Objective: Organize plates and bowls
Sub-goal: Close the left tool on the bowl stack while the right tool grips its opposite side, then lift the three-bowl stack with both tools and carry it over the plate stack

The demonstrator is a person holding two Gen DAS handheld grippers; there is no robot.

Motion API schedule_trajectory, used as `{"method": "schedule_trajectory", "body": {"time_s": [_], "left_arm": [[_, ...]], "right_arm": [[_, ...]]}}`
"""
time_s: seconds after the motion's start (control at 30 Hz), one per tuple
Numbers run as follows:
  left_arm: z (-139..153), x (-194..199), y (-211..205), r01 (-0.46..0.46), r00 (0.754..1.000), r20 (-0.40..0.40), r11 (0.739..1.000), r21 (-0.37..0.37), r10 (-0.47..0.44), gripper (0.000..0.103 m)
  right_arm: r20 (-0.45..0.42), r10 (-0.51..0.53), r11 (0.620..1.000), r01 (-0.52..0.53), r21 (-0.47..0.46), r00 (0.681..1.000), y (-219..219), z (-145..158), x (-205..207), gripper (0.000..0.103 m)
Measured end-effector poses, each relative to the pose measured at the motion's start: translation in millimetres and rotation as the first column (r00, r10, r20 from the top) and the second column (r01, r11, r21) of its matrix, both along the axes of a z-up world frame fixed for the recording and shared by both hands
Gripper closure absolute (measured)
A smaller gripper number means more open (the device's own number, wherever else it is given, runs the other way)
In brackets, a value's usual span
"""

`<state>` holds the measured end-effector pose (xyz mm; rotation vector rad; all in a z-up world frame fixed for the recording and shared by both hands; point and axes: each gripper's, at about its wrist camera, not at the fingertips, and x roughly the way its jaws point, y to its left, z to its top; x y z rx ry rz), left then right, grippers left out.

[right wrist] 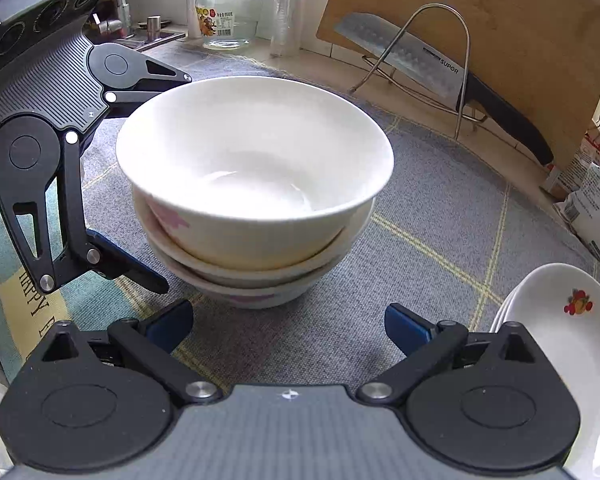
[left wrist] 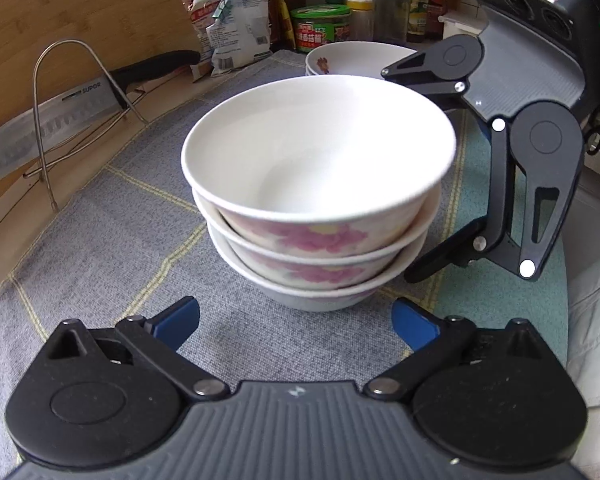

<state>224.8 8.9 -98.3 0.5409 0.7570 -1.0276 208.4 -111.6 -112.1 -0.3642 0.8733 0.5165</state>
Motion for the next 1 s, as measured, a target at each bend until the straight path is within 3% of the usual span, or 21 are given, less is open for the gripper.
{"method": "schedule_trajectory", "body": {"time_s": [0.17, 0.3, 0.53, 1.0], "left_arm": [[2, 6, -3, 0.102, 0.995, -0.018, 0.995, 0.007, -0.102, 0.011], [5, 10, -8, 0.176, 0.984, -0.020, 0.984, 0.003, -0.176, 0.017], [8, 25, -12, 0.197, 0.978, -0.073, 0.980, -0.009, -0.197, 0.026], [8, 33, -17, 0.238, 0.963, -0.133, 0.971, 0.009, -0.235, 0.026]], "right_arm": [[0.003, 0.089, 0.995, -0.089, -0.036, 0.996, 7, 6, 4, 0.001], [-0.018, 0.155, 0.988, -0.155, -0.025, 0.988, 7, 11, 11, 0.009], [-0.050, 0.228, 0.973, -0.230, -0.034, 0.972, 7, 12, 15, 0.015], [-0.084, 0.269, 0.963, -0.269, 0.014, 0.960, 4, 14, 25, 0.020]]}}
